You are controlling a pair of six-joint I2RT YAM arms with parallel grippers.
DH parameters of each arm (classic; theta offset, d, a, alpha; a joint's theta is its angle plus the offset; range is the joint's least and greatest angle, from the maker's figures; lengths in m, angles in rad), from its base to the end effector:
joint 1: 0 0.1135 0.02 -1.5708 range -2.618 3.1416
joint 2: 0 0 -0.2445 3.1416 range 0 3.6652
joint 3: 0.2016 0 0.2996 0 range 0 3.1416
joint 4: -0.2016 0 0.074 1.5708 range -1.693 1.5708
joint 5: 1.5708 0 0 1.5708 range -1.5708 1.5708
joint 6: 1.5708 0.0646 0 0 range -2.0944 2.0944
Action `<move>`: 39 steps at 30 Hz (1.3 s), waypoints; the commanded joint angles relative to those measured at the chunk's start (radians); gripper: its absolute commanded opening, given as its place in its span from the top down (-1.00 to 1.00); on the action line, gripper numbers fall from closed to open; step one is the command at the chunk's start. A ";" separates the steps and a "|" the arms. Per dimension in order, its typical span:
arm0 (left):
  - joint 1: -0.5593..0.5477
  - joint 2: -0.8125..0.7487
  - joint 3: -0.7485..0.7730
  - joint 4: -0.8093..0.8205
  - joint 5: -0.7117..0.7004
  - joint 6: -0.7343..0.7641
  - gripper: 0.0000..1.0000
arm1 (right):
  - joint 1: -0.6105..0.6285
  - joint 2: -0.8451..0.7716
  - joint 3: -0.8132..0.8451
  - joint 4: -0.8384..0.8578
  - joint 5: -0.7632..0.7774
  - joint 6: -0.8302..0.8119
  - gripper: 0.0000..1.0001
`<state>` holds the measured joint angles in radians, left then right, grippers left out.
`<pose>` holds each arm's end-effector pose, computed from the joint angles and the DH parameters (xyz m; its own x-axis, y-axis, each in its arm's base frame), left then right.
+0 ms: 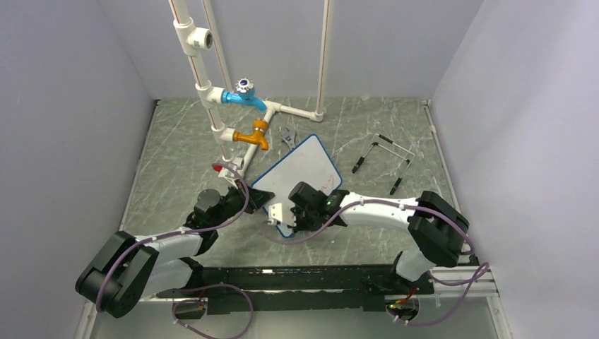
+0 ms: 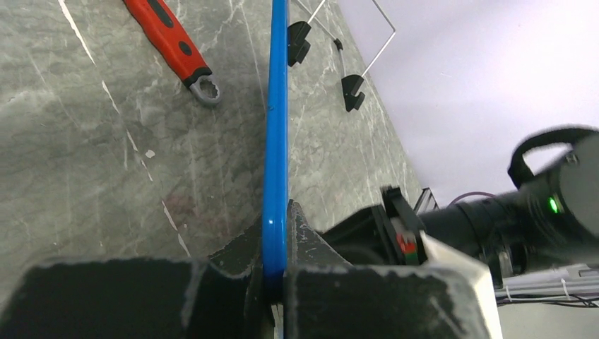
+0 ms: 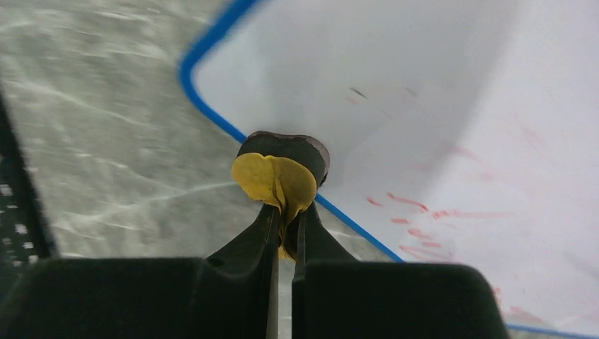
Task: Erase the whiteboard
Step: Erase the whiteboard at the center of the board.
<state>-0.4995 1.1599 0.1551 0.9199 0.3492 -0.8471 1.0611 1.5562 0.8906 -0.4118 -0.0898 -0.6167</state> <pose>0.2217 -0.1461 0.1106 -0.6108 -0.4688 -0.6380 0.4404 0.4685 -0.7659 0.1657 0.3082 0.1021 0.1642 -0.8868 -0.4321 -0.9747 -0.0784 -0.2095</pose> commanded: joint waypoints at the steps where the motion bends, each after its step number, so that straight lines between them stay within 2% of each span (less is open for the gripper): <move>1: -0.005 -0.036 0.020 0.196 0.048 -0.061 1.00 | -0.102 -0.028 0.026 0.064 0.037 0.053 1.00; 7: -0.005 -0.019 0.016 0.226 0.057 -0.074 1.00 | -0.128 -0.057 0.021 0.029 -0.060 0.032 1.00; 13: -0.005 -0.021 0.012 0.231 0.058 -0.079 1.00 | -0.016 -0.035 0.019 -0.043 -0.163 -0.045 1.00; 17: -0.005 -0.024 0.009 0.229 0.061 -0.079 1.00 | 0.014 -0.008 0.026 -0.032 -0.137 -0.038 1.00; 20: -0.004 -0.024 0.007 0.232 0.065 -0.081 1.00 | -0.012 -0.015 0.027 0.003 -0.082 -0.004 1.00; 25: -0.005 -0.016 0.006 0.249 0.076 -0.085 1.00 | -0.136 -0.052 0.025 0.049 -0.045 0.051 1.00; 31: -0.004 0.000 0.005 0.282 0.089 -0.100 1.00 | -0.178 -0.077 0.016 0.032 -0.098 0.038 1.00; 35: -0.004 -0.005 0.000 0.286 0.087 -0.104 1.00 | -0.110 -0.070 0.008 -0.026 -0.189 -0.030 1.00; 39: -0.003 -0.020 -0.002 0.276 0.085 -0.104 1.00 | -0.040 -0.051 0.009 -0.050 -0.203 -0.063 1.00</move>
<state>-0.4965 1.1751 0.1303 0.9977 0.3832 -0.8822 0.9585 1.5051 0.8909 -0.4526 -0.2180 -0.6247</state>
